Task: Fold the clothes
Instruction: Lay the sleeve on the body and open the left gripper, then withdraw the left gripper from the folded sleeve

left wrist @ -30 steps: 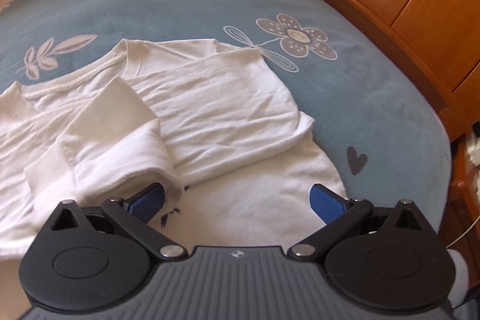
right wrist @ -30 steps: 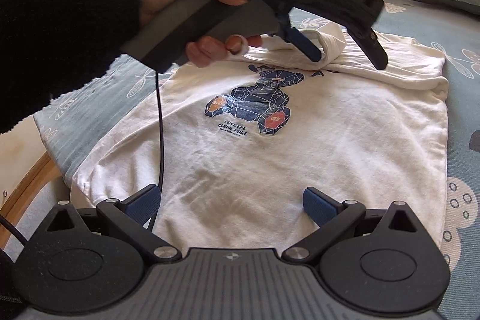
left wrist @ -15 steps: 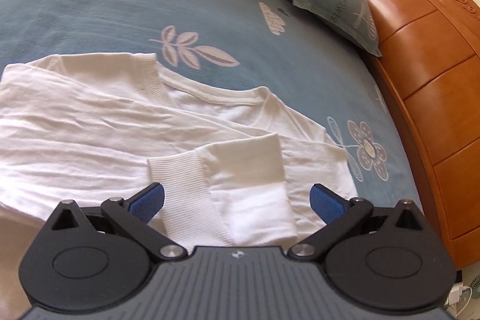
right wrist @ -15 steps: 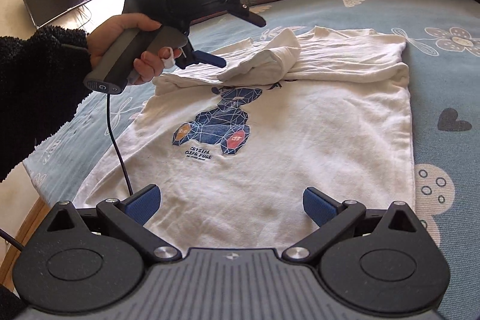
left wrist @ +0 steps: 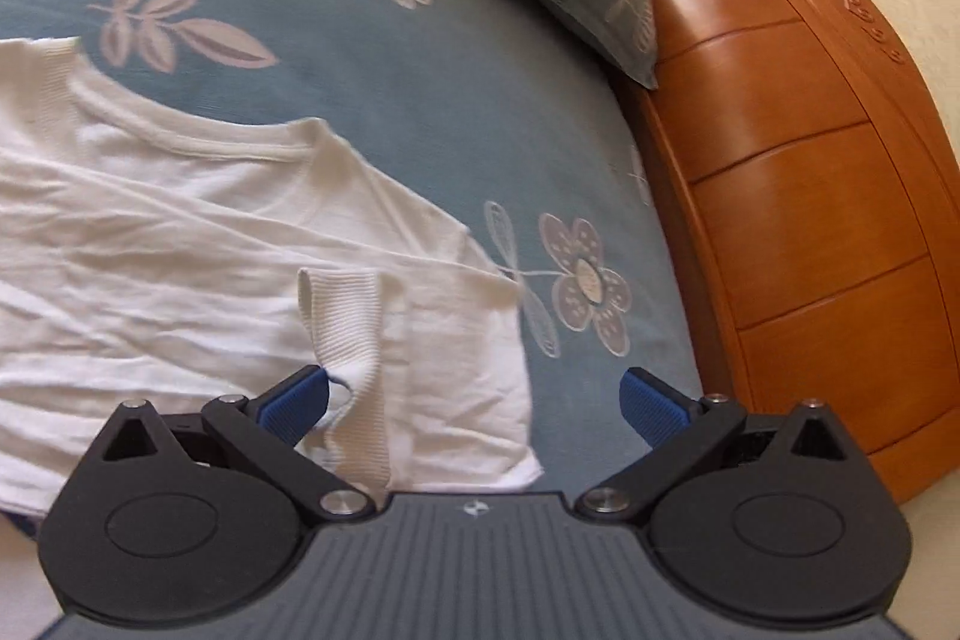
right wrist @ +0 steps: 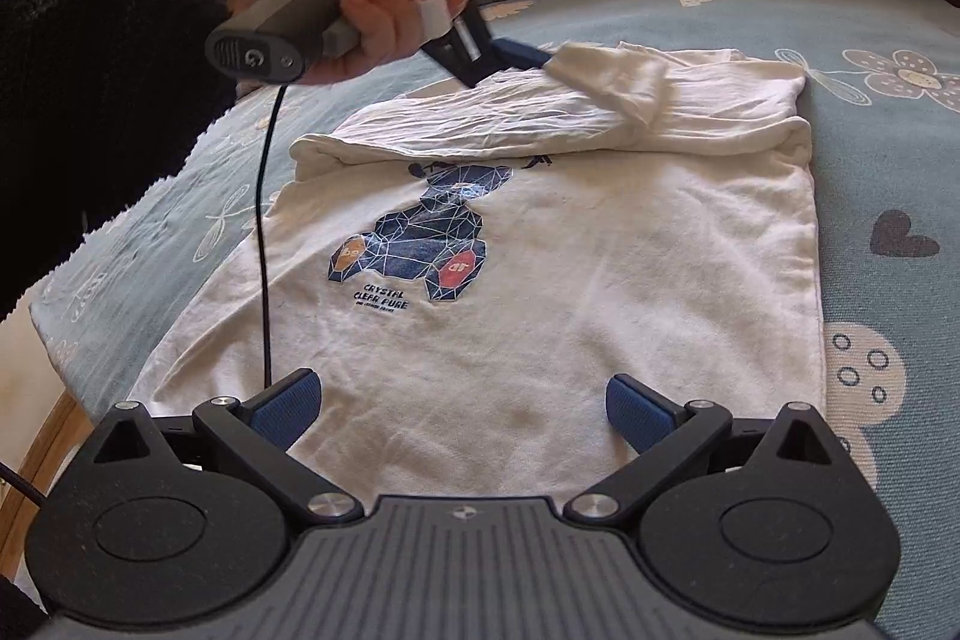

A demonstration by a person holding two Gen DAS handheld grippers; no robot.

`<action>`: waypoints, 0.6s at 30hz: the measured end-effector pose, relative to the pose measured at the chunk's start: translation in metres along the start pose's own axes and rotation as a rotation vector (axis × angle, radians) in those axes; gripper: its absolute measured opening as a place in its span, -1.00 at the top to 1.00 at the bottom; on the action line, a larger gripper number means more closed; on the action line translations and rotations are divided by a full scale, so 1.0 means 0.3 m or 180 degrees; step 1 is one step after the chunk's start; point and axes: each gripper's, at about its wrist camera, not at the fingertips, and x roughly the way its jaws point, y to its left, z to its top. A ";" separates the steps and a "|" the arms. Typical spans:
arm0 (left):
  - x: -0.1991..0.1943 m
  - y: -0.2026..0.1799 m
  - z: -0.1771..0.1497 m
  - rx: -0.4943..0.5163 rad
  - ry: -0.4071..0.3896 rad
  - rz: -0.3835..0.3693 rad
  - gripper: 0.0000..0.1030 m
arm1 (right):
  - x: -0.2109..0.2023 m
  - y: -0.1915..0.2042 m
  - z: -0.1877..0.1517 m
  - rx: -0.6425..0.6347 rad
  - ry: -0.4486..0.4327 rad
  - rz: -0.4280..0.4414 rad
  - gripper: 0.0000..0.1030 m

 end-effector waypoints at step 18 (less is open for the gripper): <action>-0.344 0.165 0.009 0.0255 -0.0509 0.0875 -0.99 | -0.002 -0.009 0.000 0.0077 -0.0049 -0.0005 -1.00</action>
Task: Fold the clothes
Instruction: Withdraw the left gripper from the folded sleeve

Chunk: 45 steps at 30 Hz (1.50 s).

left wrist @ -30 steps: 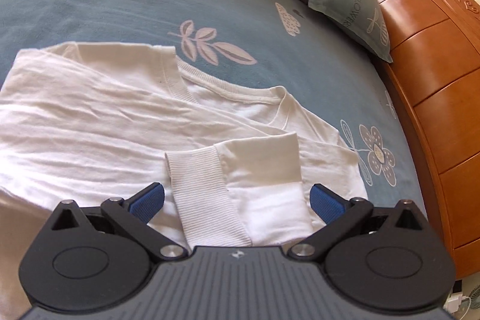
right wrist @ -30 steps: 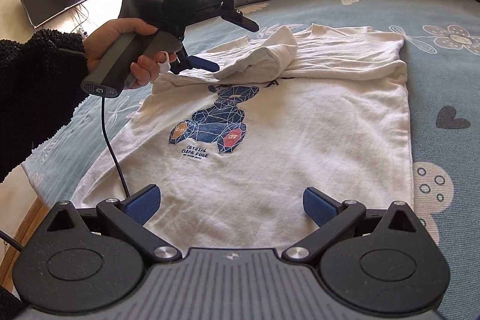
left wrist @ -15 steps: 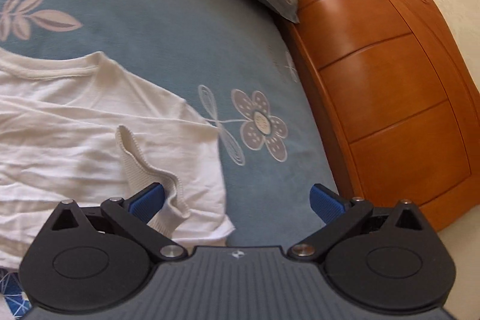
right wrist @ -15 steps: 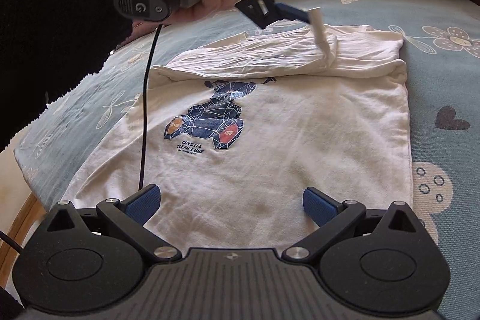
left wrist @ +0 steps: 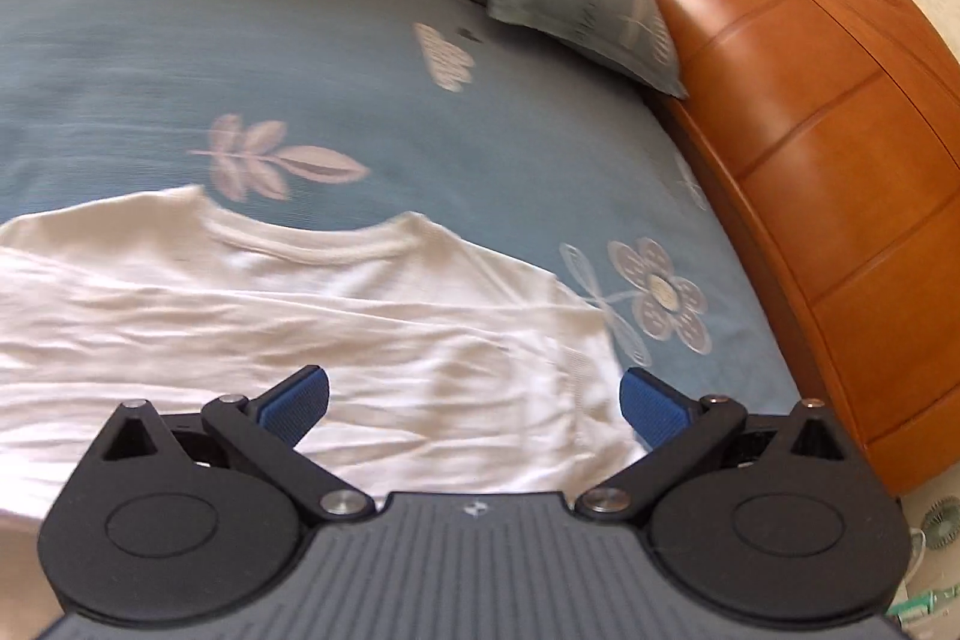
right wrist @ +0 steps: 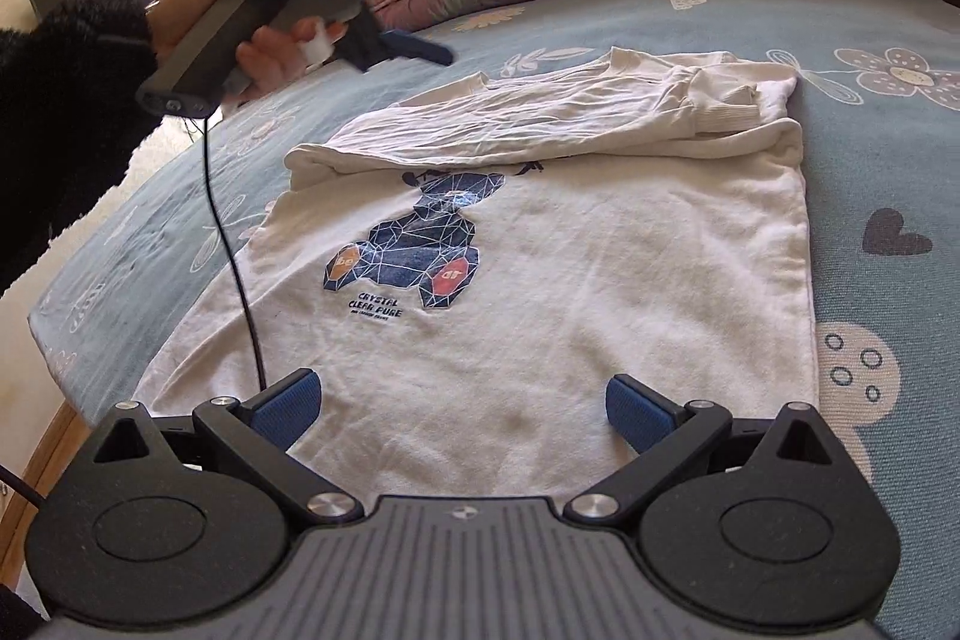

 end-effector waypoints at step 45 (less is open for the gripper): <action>-0.221 0.394 -0.043 -0.0518 -0.0597 0.0113 -0.99 | 0.059 0.061 -0.022 -0.0481 0.0010 -0.0372 -1.00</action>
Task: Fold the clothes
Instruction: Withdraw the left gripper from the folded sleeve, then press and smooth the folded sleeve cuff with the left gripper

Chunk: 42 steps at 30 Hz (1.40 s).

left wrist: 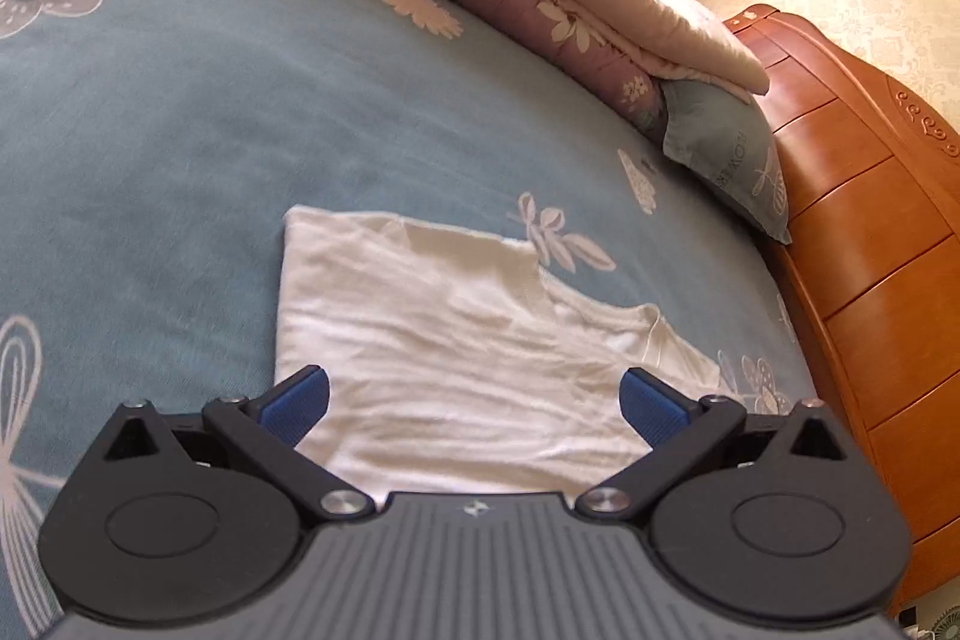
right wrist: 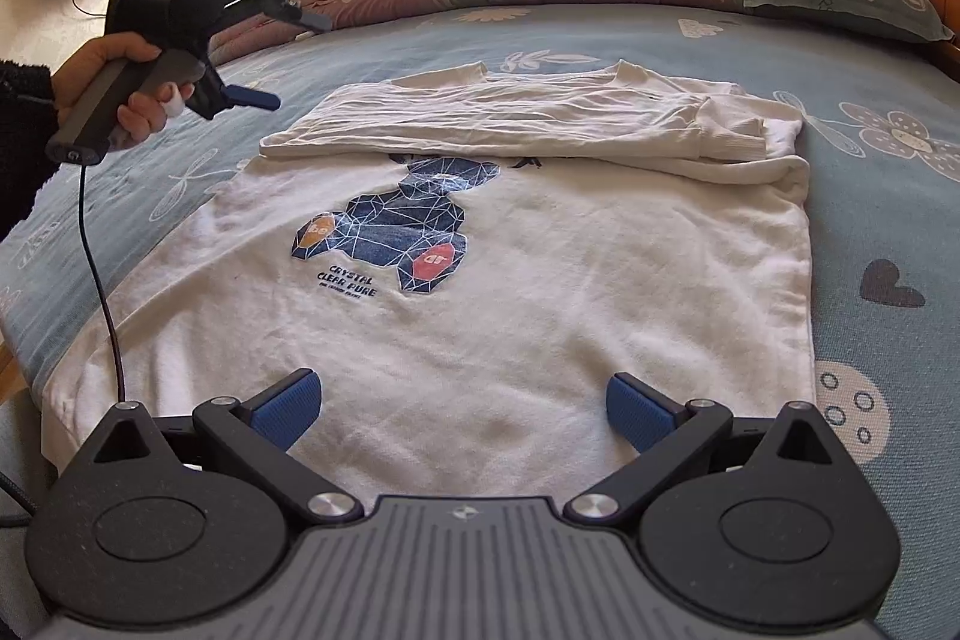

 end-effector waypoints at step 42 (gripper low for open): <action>0.494 -0.775 -0.336 0.2513 0.0646 0.0026 -0.99 | 0.004 0.007 -0.010 -0.0161 0.0096 -0.0156 -1.00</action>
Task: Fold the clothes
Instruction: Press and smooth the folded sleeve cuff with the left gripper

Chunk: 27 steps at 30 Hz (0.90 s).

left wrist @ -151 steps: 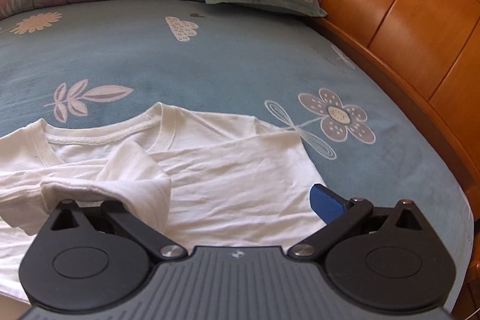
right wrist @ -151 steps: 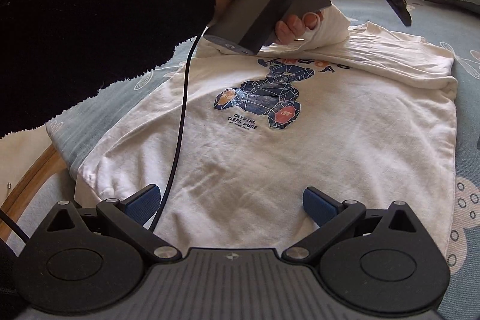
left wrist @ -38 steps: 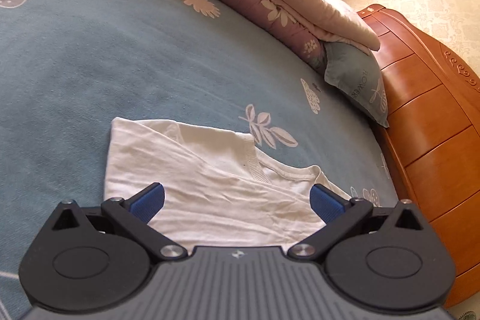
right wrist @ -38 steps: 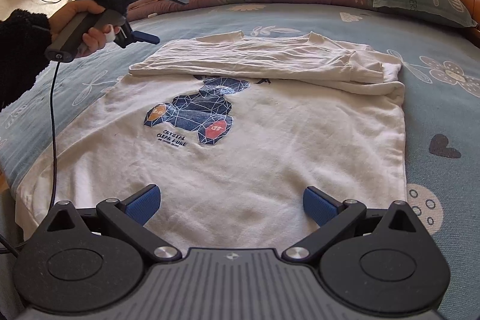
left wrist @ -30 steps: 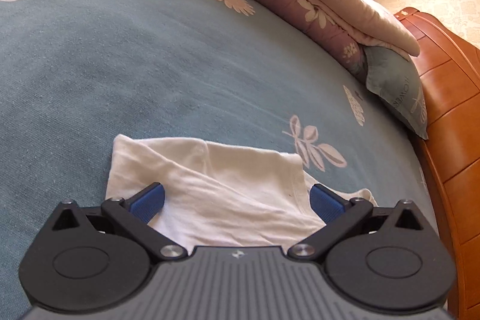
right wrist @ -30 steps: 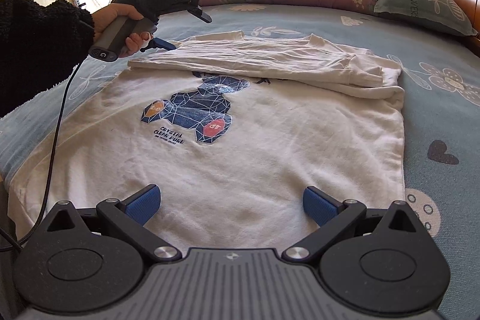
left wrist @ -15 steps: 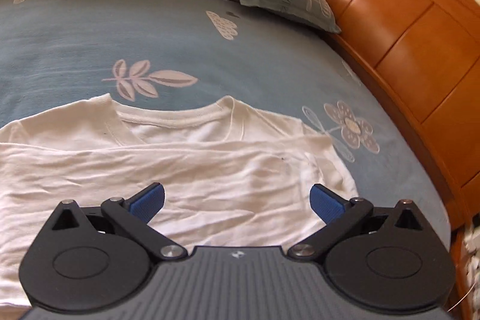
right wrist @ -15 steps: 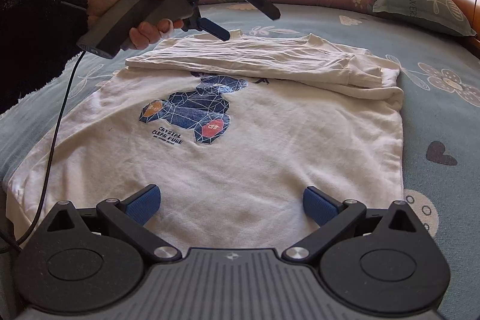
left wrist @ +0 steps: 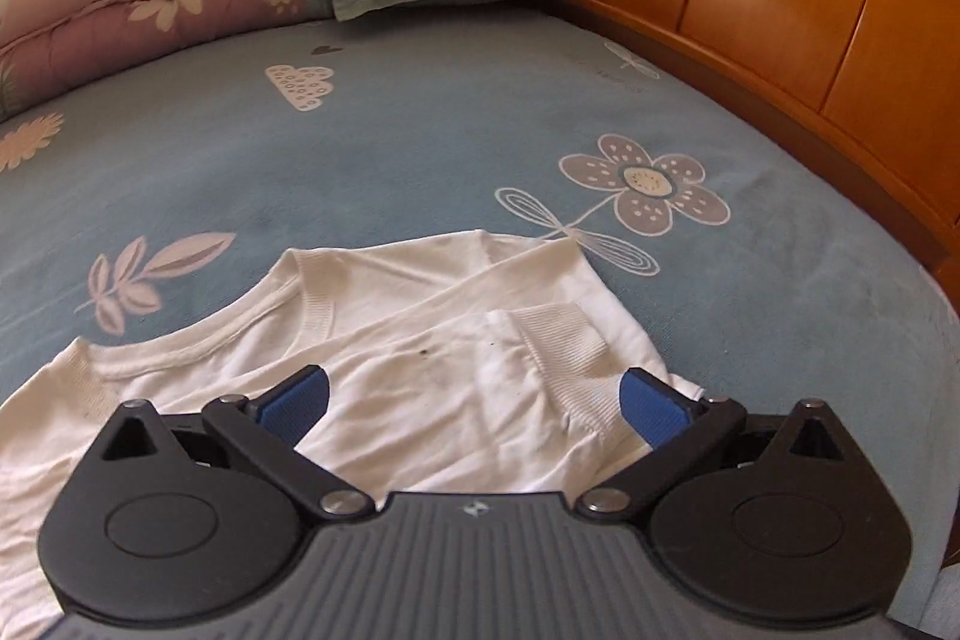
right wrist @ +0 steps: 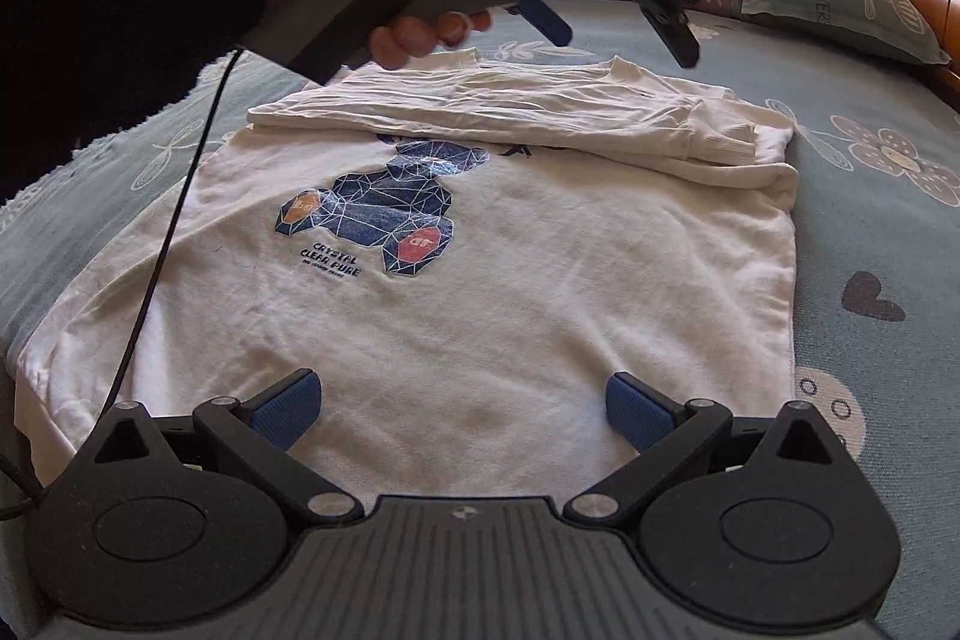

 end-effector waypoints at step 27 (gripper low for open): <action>0.084 -0.101 0.005 -0.0299 -0.0074 -0.0682 -0.99 | -0.008 -0.018 -0.010 0.0068 0.0018 0.0032 -1.00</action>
